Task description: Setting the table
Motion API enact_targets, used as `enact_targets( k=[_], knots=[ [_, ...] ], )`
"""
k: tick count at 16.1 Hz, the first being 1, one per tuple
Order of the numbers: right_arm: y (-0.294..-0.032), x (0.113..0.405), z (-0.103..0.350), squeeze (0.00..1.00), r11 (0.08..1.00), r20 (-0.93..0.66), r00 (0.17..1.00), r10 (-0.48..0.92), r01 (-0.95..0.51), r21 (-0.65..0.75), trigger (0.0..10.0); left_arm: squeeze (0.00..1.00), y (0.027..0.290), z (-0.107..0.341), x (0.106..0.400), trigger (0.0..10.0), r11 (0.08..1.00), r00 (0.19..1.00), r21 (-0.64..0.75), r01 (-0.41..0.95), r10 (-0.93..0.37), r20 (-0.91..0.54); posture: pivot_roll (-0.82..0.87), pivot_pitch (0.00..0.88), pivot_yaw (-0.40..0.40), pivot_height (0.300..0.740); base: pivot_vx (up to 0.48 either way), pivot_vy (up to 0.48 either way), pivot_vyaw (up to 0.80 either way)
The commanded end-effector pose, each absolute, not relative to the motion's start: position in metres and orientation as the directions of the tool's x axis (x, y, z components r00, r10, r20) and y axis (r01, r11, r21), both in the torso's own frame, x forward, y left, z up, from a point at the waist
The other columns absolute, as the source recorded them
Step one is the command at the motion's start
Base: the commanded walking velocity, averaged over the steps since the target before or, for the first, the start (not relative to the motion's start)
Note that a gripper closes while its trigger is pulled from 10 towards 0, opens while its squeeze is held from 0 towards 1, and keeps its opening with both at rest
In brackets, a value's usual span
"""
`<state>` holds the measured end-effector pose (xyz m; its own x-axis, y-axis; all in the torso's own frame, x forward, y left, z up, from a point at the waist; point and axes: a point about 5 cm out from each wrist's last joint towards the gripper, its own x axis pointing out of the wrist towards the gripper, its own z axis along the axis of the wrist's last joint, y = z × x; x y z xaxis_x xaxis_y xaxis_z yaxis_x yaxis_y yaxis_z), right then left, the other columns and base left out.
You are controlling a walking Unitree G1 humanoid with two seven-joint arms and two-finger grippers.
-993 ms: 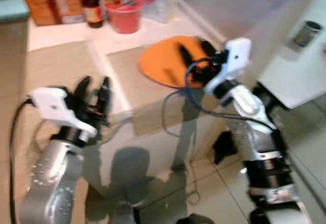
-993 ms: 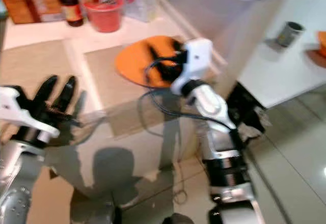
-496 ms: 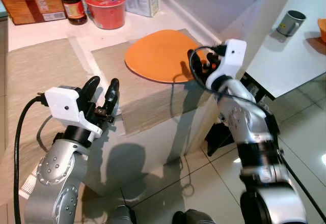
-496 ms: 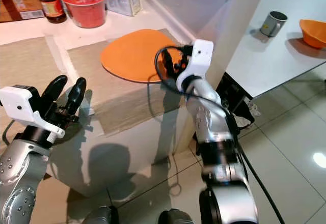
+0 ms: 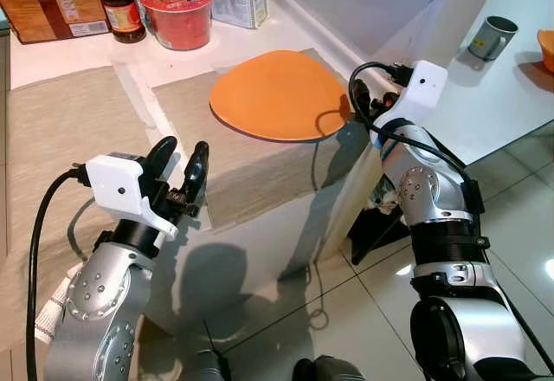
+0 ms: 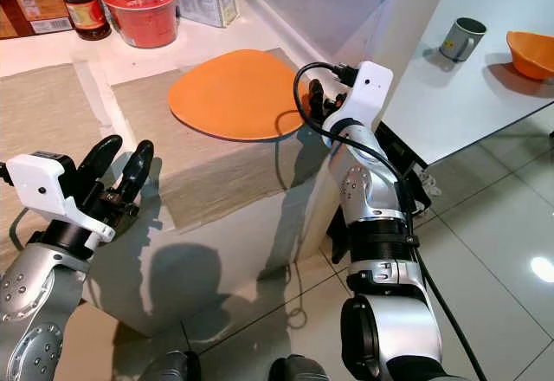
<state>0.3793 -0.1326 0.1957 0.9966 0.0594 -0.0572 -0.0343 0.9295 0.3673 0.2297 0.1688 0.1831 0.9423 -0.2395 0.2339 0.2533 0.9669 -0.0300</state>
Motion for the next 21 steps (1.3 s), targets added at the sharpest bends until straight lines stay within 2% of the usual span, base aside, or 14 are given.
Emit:
enact_targets(
  k=[1,4,8,13,15,16,17,21],
  knots=[
    [-0.127,0.381,0.189,0.0,0.902,-0.112,0.989,0.099,-0.041,0.43,10.0,0.0,0.165,0.184,0.228,10.0,0.961,0.935,-0.019,0.274,-0.262,0.239,-0.04,0.127,-0.048,0.74,0.0,0.0,0.0],
    [-0.122,0.385,0.182,0.0,0.837,-0.157,0.978,0.14,-0.032,0.546,10.0,0.0,0.162,0.184,0.227,10.0,0.955,0.928,0.004,0.297,-0.29,0.233,-0.04,0.129,-0.043,0.74,0.0,0.0,0.0],
    [-0.121,0.391,0.193,0.0,0.8,-0.128,0.974,0.185,-0.074,0.595,10.0,0.0,0.16,0.184,0.225,10.0,0.949,0.923,0.006,0.315,-0.308,0.23,-0.03,0.133,-0.043,0.74,0.0,0.0,0.0],
    [-0.106,0.389,0.183,0.0,0.764,-0.236,0.931,0.277,-0.065,0.642,10.0,0.0,0.16,0.184,0.223,10.0,0.949,0.923,0.01,0.316,-0.31,0.227,-0.03,0.14,-0.046,0.74,0.0,0.0,0.0],
    [-0.1,0.389,0.184,0.0,0.738,-0.231,0.921,0.313,-0.083,0.67,10.0,0.0,0.16,0.185,0.223,10.0,0.948,0.923,0.011,0.317,-0.311,0.226,-0.03,0.141,-0.047,0.74,0.0,0.0,0.0],
    [-0.097,0.389,0.187,0.0,0.727,-0.232,0.914,0.332,-0.092,0.68,9.6,0.0,0.16,0.185,0.223,10.0,0.948,0.923,0.011,0.317,-0.311,0.225,-0.03,0.141,-0.045,0.74,0.0,0.0,0.0],
    [-0.093,0.389,0.188,0.0,0.73,-0.243,0.906,0.348,-0.099,0.677,0.0,0.0,0.16,0.185,0.222,10.0,0.948,0.923,0.014,0.317,-0.312,0.223,-0.04,0.143,-0.047,0.74,0.0,0.0,0.0],
    [-0.088,0.387,0.181,0.0,0.753,-0.352,0.863,0.362,-0.048,0.656,0.0,0.0,0.159,0.186,0.222,10.0,0.949,0.923,0.014,0.314,-0.309,0.228,-0.04,0.147,-0.051,0.74,0.0,0.0,0.0]
  ],
)
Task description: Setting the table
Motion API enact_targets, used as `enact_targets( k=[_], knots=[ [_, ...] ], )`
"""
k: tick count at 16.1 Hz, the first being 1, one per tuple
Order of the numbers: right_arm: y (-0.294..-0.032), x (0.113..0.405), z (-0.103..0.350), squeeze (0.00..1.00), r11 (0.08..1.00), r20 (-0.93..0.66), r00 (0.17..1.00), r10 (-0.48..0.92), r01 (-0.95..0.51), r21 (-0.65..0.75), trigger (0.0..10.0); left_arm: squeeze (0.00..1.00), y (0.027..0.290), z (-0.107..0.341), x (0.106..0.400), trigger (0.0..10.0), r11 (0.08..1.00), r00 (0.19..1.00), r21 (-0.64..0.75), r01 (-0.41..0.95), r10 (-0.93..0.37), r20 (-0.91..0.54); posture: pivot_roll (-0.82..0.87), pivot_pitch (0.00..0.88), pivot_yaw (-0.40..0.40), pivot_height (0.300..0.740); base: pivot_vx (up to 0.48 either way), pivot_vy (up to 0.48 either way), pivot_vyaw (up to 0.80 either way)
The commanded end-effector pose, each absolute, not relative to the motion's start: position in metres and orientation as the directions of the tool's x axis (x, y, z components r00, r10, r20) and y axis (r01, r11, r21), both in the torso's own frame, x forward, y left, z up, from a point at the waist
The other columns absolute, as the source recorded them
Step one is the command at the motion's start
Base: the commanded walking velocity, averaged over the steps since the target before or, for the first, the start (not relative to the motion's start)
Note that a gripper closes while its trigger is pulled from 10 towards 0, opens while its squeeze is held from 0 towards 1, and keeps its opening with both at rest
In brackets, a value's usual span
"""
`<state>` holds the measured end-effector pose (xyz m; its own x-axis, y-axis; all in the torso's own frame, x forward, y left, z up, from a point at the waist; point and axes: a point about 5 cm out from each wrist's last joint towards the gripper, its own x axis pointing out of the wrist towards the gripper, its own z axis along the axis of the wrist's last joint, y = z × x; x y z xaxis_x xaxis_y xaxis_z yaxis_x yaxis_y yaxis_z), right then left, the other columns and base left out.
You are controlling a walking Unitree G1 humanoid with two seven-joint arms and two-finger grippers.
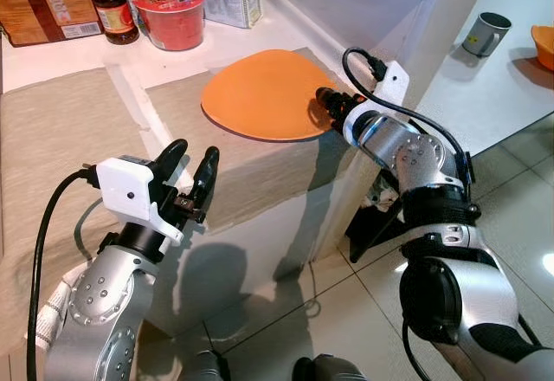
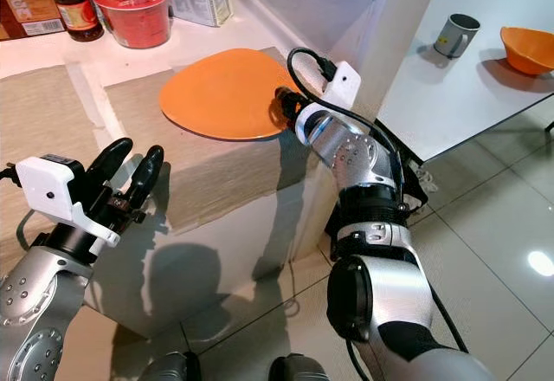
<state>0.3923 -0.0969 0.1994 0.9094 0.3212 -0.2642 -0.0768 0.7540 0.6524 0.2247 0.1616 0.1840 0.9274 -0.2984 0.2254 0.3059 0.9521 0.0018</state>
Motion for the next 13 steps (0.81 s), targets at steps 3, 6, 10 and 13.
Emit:
enact_targets(
  k=[3,6,10,13],
  knots=[
    [-0.086,0.386,0.174,0.0,0.756,-0.416,0.838,0.354,0.006,0.655,0.0,0.0,0.159,0.187,0.221,10.0,0.95,0.924,0.014,0.311,-0.306,0.228,-0.04,0.149,-0.053,0.74,0.0,0.0,0.0],
    [-0.087,0.385,0.171,0.0,0.751,-0.446,0.823,0.352,0.036,0.66,0.0,0.0,0.159,0.187,0.221,10.0,0.951,0.924,0.015,0.31,-0.305,0.229,-0.04,0.152,-0.055,0.74,0.0,0.0,0.0],
    [-0.09,0.382,0.166,0.0,0.733,-0.467,0.806,0.363,0.063,0.678,0.0,0.0,0.158,0.188,0.221,10.0,0.95,0.924,0.015,0.311,-0.306,0.229,-0.04,0.152,-0.058,0.74,0.0,0.0,0.0],
    [-0.091,0.382,0.168,0.0,0.688,-0.435,0.817,0.378,0.067,0.723,0.0,0.0,0.159,0.189,0.221,10.0,0.951,0.923,0.016,0.31,-0.305,0.233,-0.04,0.147,-0.059,0.74,0.0,0.0,0.0]
  ],
)
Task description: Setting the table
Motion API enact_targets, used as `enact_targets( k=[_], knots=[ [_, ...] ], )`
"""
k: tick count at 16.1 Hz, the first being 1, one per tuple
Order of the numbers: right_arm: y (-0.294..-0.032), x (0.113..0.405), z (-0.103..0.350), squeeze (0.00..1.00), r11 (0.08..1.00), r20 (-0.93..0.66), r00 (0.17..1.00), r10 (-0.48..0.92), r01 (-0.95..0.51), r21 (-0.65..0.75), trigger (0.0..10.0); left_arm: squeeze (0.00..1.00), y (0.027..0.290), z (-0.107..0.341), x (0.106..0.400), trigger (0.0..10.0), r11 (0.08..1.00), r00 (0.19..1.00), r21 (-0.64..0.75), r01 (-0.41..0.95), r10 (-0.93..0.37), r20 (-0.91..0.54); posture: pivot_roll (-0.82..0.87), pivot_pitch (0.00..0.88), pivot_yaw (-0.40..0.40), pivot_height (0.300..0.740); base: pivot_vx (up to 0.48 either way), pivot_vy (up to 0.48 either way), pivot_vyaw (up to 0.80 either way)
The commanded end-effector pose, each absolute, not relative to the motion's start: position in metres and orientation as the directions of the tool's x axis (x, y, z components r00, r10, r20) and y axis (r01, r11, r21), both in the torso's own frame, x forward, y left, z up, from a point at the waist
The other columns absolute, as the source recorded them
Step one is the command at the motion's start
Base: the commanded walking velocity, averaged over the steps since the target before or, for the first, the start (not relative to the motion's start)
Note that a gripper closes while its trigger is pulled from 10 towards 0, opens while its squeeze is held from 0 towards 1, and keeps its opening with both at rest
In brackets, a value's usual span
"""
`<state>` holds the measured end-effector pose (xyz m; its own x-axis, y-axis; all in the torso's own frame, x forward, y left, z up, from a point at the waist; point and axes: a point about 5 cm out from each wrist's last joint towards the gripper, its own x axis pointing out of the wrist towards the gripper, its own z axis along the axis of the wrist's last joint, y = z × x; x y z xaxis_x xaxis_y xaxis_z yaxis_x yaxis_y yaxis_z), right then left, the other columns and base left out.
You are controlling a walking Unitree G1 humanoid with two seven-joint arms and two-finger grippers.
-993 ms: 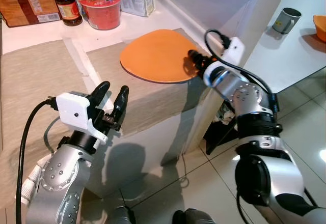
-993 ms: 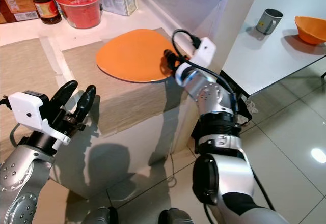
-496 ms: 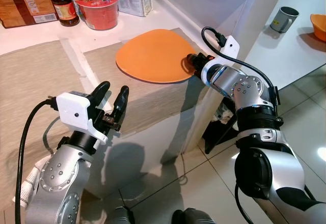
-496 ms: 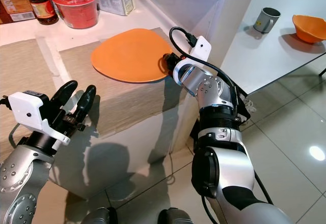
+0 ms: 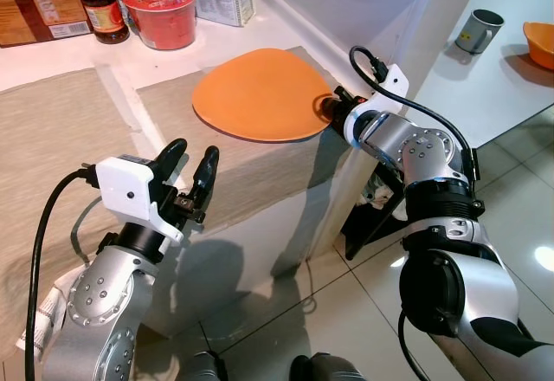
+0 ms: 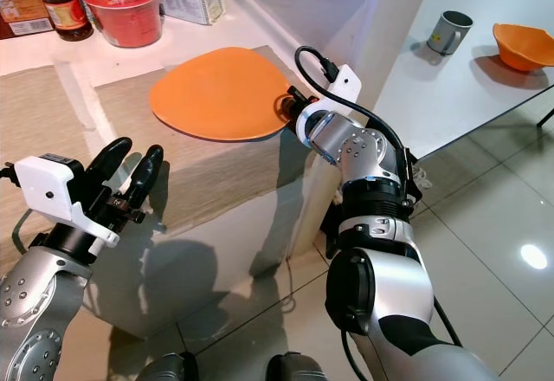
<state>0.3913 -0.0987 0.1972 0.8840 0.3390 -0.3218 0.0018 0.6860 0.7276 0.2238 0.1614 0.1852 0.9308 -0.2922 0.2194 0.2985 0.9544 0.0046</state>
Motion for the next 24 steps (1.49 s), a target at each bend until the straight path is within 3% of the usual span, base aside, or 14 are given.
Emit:
enact_targets(
  k=[1,4,9,15,16,17,20,22,24],
  knots=[
    [-0.091,0.383,0.169,0.0,0.679,-0.425,0.822,0.379,0.064,0.731,0.0,0.0,0.158,0.19,0.221,10.0,0.95,0.923,0.016,0.31,-0.305,0.234,-0.04,0.146,-0.059,0.74,0.0,0.0,0.0],
    [-0.094,0.384,0.174,0.0,0.635,-0.353,0.852,0.387,0.032,0.772,0.0,0.0,0.158,0.191,0.222,10.0,0.95,0.921,0.017,0.312,-0.307,0.241,-0.04,0.141,-0.06,0.74,0.0,0.0,0.0],
    [-0.099,0.384,0.207,0.0,0.451,-0.005,0.917,0.398,-0.191,0.872,0.0,0.0,0.16,0.2,0.227,10.0,0.953,0.915,0.001,0.304,-0.293,0.279,-0.04,0.128,-0.055,0.74,0.0,0.0,0.0],
    [-0.111,0.38,0.212,0.0,0.419,0.078,0.935,0.346,-0.229,0.879,0.0,0.0,0.165,0.211,0.231,10.0,0.949,0.91,-0.108,0.295,-0.245,0.335,-0.05,0.133,-0.046,0.74,0.0,0.0,0.0],
    [-0.111,0.379,0.212,0.0,0.413,0.088,0.933,0.348,-0.237,0.88,0.0,0.0,0.167,0.213,0.234,10.0,0.934,0.911,-0.194,0.302,-0.222,0.348,-0.05,0.132,-0.047,0.74,0.0,0.0,0.0],
    [-0.11,0.378,0.213,0.0,0.393,0.112,0.928,0.356,-0.257,0.883,0.0,1.0,0.169,0.214,0.235,10.0,0.91,0.91,-0.268,0.317,-0.211,0.358,-0.05,0.134,-0.045,0.74,0.0,0.0,0.0],
    [-0.113,0.374,0.214,0.0,0.336,0.148,0.928,0.341,-0.267,0.903,0.0,1.0,0.165,0.215,0.237,10.0,0.801,0.902,-0.454,0.389,-0.23,0.366,-0.05,0.135,-0.044,0.74,0.0,0.0,0.0],
    [-0.114,0.372,0.21,0.0,0.188,0.162,0.936,0.313,-0.228,0.955,0.0,1.0,0.16,0.214,0.238,10.0,0.727,0.895,-0.542,0.421,-0.239,0.376,-0.05,0.136,-0.039,0.74,0.0,0.0,0.0],
    [-0.11,0.364,0.213,0.0,0.087,0.264,0.908,0.326,-0.307,0.948,0.0,1.0,0.156,0.211,0.239,10.0,0.713,0.895,-0.551,0.434,-0.272,0.353,-0.05,0.137,-0.035,0.74,0.0,0.0,0.0]
  ],
)
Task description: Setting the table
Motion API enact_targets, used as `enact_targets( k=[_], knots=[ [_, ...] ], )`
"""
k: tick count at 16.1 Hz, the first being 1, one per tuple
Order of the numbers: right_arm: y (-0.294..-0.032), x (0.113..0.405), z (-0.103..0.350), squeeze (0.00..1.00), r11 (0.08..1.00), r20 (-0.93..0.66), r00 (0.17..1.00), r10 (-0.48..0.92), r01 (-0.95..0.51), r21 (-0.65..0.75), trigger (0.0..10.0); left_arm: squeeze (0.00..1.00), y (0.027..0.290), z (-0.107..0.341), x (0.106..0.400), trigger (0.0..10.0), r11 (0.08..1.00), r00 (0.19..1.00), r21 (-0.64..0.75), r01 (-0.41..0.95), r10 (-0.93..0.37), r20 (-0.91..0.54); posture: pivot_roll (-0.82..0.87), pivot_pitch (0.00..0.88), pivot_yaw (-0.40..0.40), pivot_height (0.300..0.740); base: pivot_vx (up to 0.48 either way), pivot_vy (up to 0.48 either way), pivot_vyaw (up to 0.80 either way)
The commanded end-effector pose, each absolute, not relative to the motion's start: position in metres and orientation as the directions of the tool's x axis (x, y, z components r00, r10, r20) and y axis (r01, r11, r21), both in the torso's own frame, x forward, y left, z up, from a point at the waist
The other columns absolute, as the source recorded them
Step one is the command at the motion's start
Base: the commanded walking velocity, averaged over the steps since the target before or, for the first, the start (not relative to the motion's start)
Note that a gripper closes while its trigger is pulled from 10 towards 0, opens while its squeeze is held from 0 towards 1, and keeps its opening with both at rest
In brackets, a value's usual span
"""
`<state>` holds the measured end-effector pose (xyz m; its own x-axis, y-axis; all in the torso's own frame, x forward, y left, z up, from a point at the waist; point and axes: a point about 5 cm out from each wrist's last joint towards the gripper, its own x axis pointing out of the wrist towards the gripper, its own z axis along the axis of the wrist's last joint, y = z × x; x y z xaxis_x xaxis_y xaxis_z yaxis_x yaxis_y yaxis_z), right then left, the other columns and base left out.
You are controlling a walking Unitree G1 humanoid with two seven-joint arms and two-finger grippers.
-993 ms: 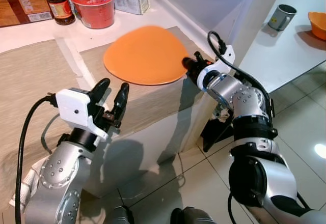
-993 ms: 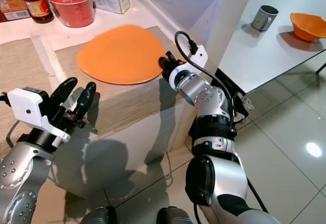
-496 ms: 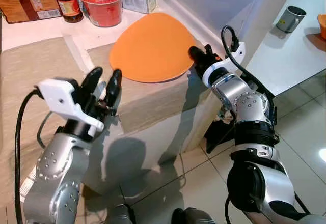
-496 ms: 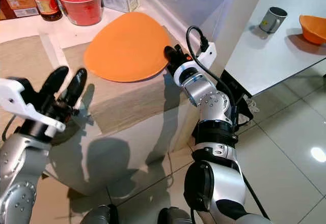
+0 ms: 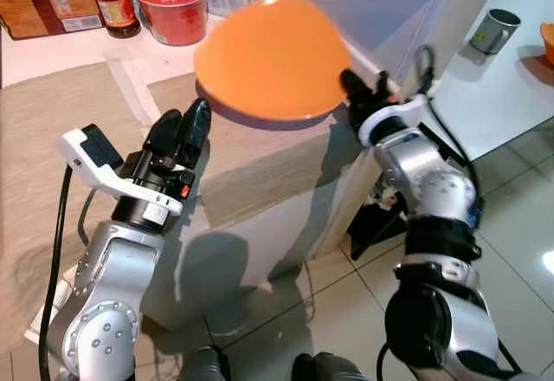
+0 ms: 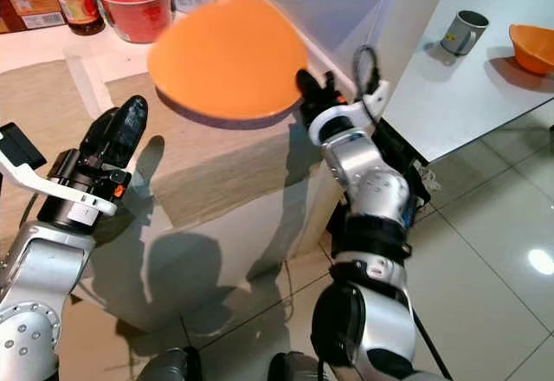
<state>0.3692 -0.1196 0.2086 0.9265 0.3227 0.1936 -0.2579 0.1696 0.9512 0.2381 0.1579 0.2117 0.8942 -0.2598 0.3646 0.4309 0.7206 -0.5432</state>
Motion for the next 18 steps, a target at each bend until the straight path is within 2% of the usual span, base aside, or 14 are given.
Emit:
enact_targets(
  k=[1,5,6,8,13,18],
  knots=[
    [-0.111,0.362,0.211,0.0,0.077,0.281,0.903,0.326,-0.322,0.944,0.0,1.0,0.156,0.209,0.239,10.0,0.7,0.897,-0.567,0.435,-0.277,0.345,-0.04,0.138,-0.036,0.74,0.0,0.0,0.0],
    [-0.105,0.358,0.213,0.0,0.092,0.291,0.882,0.372,-0.347,0.933,0.0,1.0,0.152,0.213,0.255,10.0,0.679,0.91,-0.611,0.407,-0.244,0.335,-0.04,0.139,-0.037,0.74,0.0,0.0,0.0],
    [-0.103,0.356,0.214,0.0,0.084,0.297,0.876,0.381,-0.352,0.932,0.0,0.0,0.151,0.218,0.261,10.0,0.68,0.908,-0.609,0.408,-0.237,0.345,-0.04,0.139,-0.037,0.74,0.0,0.0,0.0],
    [-0.097,0.352,0.219,0.0,0.067,0.328,0.848,0.416,-0.388,0.919,0.0,0.0,0.145,0.227,0.271,10.0,0.667,0.897,-0.608,0.431,-0.247,0.366,-0.05,0.138,-0.035,0.74,0.0,0.0,0.0],
    [-0.093,0.346,0.225,0.0,0.06,0.366,0.822,0.437,-0.433,0.899,0.0,0.0,0.138,0.222,0.275,10.0,0.673,0.905,-0.608,0.421,-0.272,0.326,-0.05,0.143,-0.029,0.74,0.0,0.0,0.0],
    [-0.099,0.349,0.226,0.0,0.102,0.362,0.843,0.397,-0.432,0.896,0.0,0.0,0.16,0.221,0.266,10.0,0.66,0.913,-0.639,0.396,-0.21,0.349,-0.05,0.145,-0.029,0.74,0.0,0.0,0.0]
  ],
)
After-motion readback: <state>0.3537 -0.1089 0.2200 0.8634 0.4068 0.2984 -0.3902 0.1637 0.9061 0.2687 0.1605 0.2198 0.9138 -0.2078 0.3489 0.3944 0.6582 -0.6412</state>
